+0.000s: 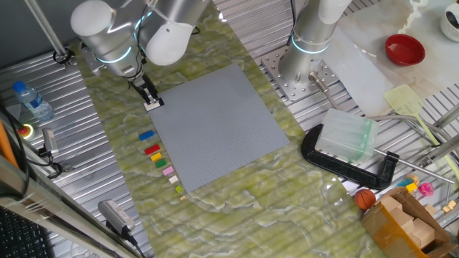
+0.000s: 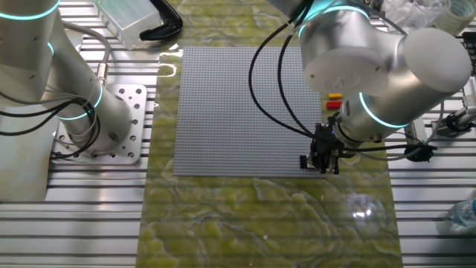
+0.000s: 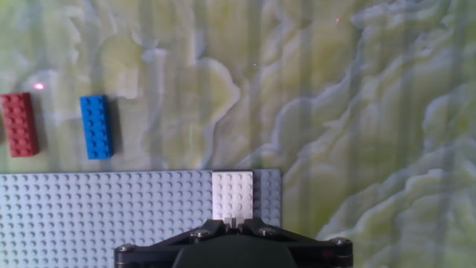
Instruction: Build with small Lego blocks
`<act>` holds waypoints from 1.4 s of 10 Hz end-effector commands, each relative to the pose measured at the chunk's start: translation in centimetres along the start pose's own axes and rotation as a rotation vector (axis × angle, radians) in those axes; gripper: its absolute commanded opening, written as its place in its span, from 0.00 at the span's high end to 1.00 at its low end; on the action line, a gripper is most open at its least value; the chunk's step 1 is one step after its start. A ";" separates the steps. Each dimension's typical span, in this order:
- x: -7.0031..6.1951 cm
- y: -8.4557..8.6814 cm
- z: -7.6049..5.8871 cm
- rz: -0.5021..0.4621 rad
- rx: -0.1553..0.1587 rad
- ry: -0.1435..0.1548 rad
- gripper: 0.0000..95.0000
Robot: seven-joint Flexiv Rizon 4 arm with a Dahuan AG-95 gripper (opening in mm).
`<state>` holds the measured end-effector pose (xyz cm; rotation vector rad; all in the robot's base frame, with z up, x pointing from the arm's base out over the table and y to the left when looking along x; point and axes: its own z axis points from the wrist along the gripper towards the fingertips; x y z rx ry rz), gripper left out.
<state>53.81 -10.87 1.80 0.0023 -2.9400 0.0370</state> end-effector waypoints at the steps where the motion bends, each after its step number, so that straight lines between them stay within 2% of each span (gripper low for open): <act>1: 0.0 0.0 0.3 -0.001 -0.001 -0.004 1.00; 4: -0.3 0.0 1.0 -0.002 -0.001 -0.007 1.00; 5: -0.5 0.0 1.2 0.000 0.001 0.000 1.00; 7: -0.6 0.0 1.6 0.002 0.002 -0.010 1.00; 9: -0.5 -0.1 1.3 0.002 0.016 -0.009 1.00; 12: -0.6 -0.1 1.2 0.004 0.011 -0.013 1.00; 14: -0.5 -0.1 0.7 0.004 0.011 -0.014 1.00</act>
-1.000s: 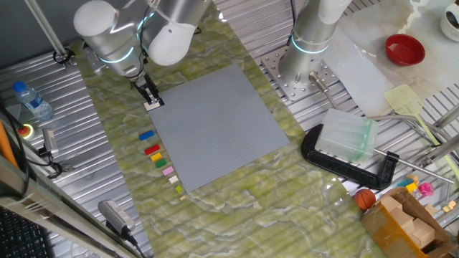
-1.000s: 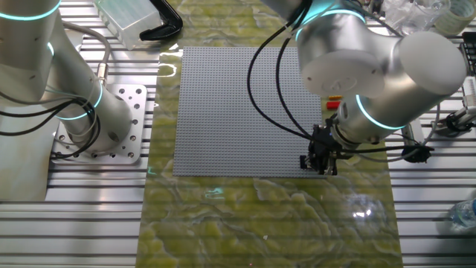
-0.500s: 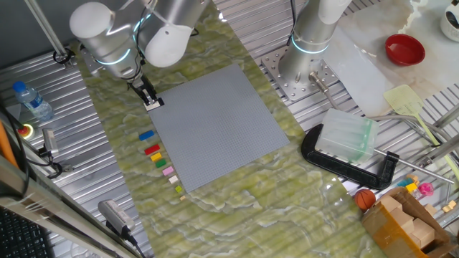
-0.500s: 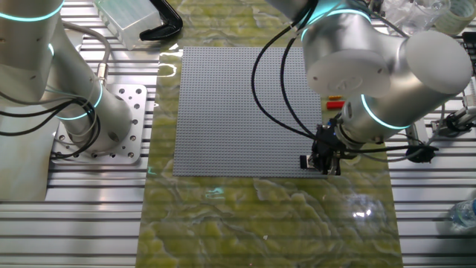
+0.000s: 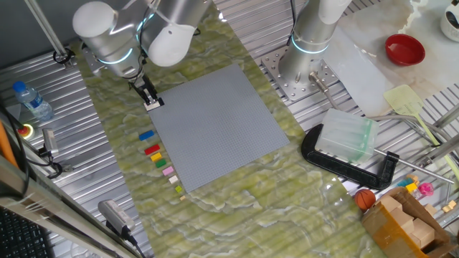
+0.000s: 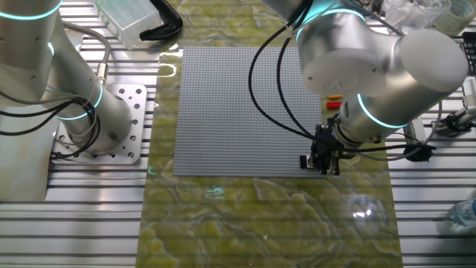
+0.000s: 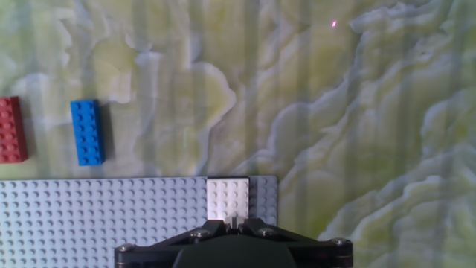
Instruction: Build with small Lego blocks
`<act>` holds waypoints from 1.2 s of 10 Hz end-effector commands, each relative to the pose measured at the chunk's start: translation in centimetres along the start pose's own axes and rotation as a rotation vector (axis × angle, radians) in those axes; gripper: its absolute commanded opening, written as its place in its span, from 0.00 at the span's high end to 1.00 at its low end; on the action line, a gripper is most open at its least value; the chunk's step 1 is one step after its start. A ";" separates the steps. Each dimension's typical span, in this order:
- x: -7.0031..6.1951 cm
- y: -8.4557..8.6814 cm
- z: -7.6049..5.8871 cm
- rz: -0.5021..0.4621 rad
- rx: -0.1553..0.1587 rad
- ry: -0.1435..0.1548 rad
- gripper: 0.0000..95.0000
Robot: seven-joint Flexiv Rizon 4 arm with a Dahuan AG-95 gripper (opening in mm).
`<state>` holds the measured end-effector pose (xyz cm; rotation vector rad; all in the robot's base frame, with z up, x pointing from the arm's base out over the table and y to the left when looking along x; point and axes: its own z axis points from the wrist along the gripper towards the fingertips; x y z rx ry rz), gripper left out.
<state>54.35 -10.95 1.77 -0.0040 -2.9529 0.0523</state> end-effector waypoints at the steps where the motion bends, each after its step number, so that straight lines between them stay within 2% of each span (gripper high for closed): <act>1: 0.0 -0.1 0.0 -0.004 0.000 0.001 1.00; 2: -0.3 -0.2 -1.1 -0.005 -0.011 0.006 1.00; 4: -0.7 -0.5 -1.8 -0.006 -0.012 0.001 1.00; 6: -1.2 -0.5 -1.9 -0.002 -0.018 -0.004 1.00; 12: -2.3 -0.4 -0.7 -0.004 -0.028 -0.010 1.00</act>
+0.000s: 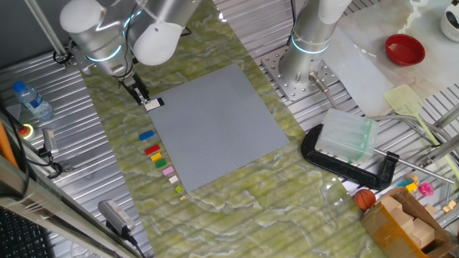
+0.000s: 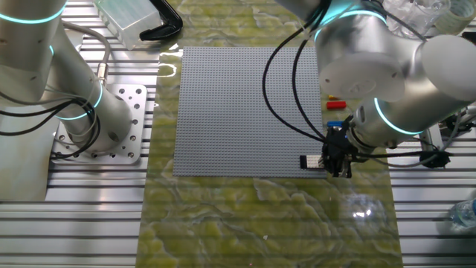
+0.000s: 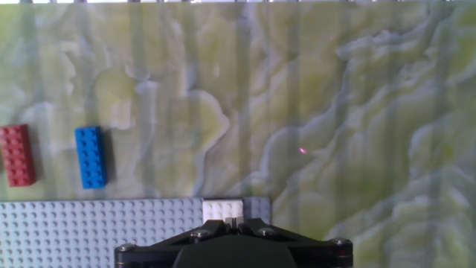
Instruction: Build with small Lego blocks
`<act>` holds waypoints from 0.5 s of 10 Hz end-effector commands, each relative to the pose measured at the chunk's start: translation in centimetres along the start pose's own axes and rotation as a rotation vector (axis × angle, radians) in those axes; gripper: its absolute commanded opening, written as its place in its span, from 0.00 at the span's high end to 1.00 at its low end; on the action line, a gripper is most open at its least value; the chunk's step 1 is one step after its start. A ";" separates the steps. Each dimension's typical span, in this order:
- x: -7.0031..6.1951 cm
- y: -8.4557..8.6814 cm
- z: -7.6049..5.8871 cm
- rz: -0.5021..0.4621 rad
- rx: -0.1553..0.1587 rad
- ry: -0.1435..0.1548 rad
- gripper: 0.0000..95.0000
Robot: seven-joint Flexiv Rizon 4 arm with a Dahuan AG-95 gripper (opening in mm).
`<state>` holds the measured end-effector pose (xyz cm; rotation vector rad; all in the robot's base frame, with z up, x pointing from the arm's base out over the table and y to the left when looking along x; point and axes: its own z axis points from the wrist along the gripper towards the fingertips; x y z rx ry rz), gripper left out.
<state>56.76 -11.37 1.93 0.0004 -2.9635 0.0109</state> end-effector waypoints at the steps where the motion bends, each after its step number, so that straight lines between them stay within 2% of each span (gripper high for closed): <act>1: -0.1 0.3 0.3 0.003 0.000 0.003 1.00; 5: -0.4 0.4 1.1 -0.005 0.007 0.018 1.00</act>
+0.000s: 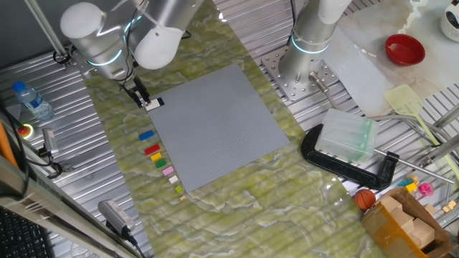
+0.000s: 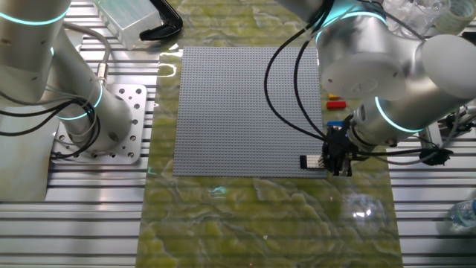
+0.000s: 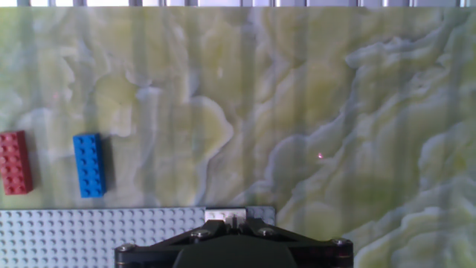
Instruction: Build with small Lego blocks
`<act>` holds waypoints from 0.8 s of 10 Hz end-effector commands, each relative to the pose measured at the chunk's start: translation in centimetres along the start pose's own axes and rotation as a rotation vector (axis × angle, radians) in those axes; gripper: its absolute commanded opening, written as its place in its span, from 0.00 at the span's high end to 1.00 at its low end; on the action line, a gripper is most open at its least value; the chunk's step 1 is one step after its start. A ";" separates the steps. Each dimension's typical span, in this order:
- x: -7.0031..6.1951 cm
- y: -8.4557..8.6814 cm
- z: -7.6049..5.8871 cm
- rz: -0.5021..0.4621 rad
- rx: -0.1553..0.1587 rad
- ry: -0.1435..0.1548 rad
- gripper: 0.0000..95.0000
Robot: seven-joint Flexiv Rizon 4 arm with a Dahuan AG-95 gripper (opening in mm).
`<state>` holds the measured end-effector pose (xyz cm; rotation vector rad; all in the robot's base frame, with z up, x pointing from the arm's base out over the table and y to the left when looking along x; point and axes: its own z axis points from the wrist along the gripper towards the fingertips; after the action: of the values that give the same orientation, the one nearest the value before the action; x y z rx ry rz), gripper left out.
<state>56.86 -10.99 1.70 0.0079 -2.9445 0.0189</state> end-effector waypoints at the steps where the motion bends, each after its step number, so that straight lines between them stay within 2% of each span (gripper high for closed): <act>1: -0.4 0.0 1.2 0.002 0.002 0.001 1.00; 5: -0.1 0.0 1.4 0.000 0.005 0.002 1.00; 8: 0.5 0.2 -0.1 -0.002 0.003 0.003 1.00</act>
<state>56.37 -10.74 1.85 0.0128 -2.9406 0.0240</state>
